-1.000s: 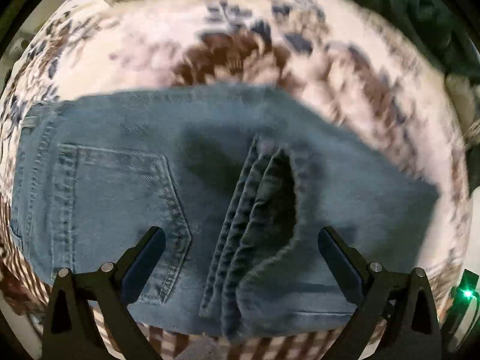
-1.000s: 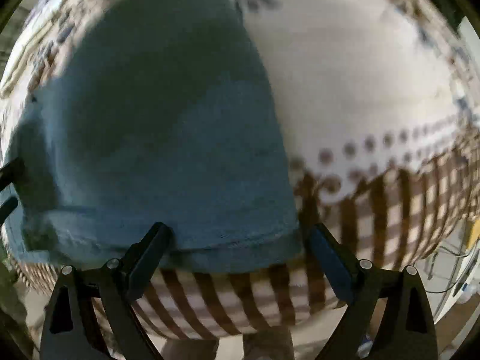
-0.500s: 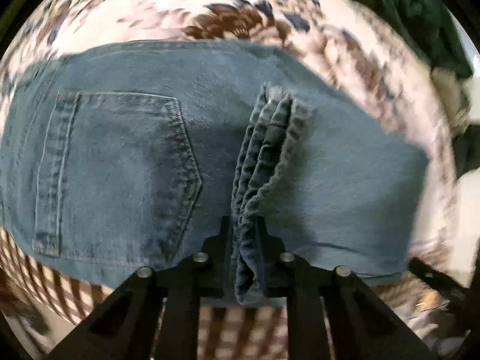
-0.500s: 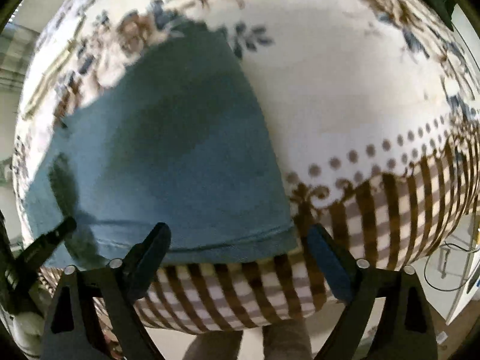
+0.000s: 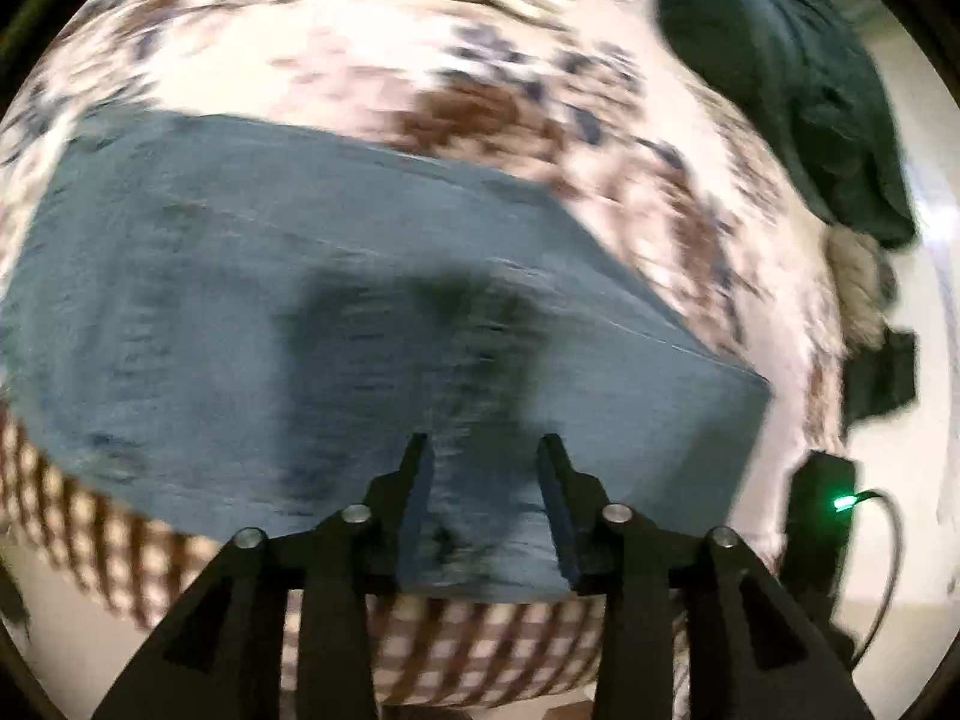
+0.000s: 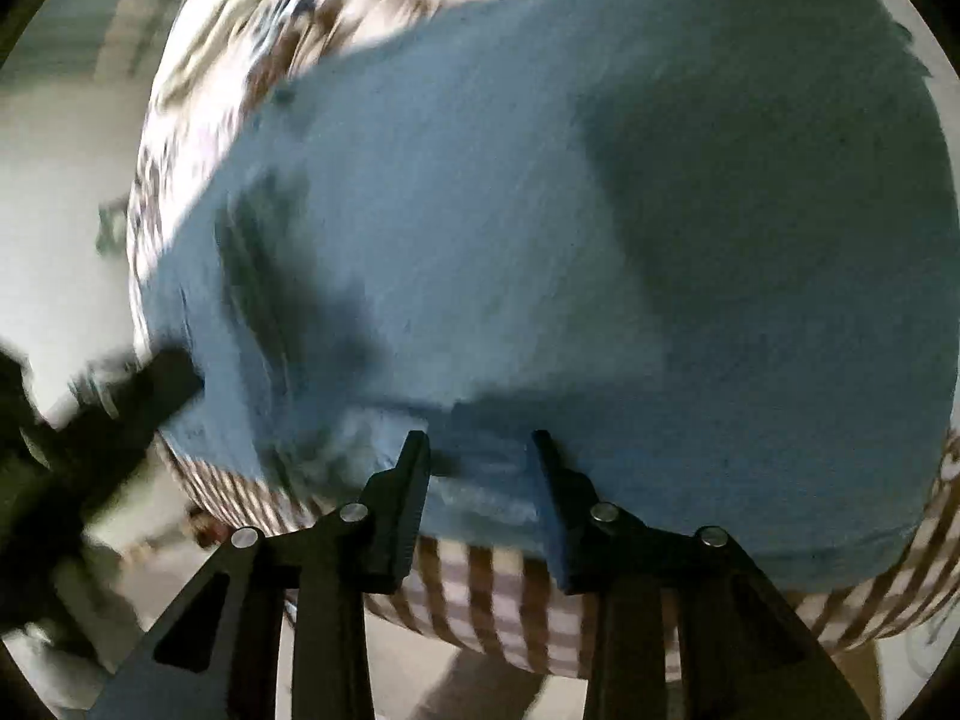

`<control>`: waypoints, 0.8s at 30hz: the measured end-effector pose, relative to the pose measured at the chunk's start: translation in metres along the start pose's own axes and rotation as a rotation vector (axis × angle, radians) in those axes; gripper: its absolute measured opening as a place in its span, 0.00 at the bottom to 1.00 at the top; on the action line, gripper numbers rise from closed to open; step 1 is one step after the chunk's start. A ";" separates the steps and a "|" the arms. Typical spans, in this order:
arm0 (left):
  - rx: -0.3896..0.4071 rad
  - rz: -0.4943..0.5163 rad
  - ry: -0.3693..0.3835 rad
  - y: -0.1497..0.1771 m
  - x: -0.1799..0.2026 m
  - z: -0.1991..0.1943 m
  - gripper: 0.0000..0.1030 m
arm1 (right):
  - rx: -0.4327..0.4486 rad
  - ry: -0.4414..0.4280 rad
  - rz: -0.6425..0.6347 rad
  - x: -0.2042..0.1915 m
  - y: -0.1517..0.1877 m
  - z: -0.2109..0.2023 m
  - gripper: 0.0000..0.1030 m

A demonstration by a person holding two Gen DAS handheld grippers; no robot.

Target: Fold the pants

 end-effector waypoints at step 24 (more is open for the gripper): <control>-0.141 0.070 0.041 0.033 -0.007 0.036 0.54 | -0.034 0.246 -0.160 0.023 0.027 -0.032 0.39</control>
Point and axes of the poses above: each gripper's, at about its wrist camera, not at the fingertips, and z roughly the way its jaws point, x to its right, y to its underside, the point moved 4 cm from there along z, roughly the way its jaws point, and after that the axes turned 2 degrees about -y, right-handed, at the moved point
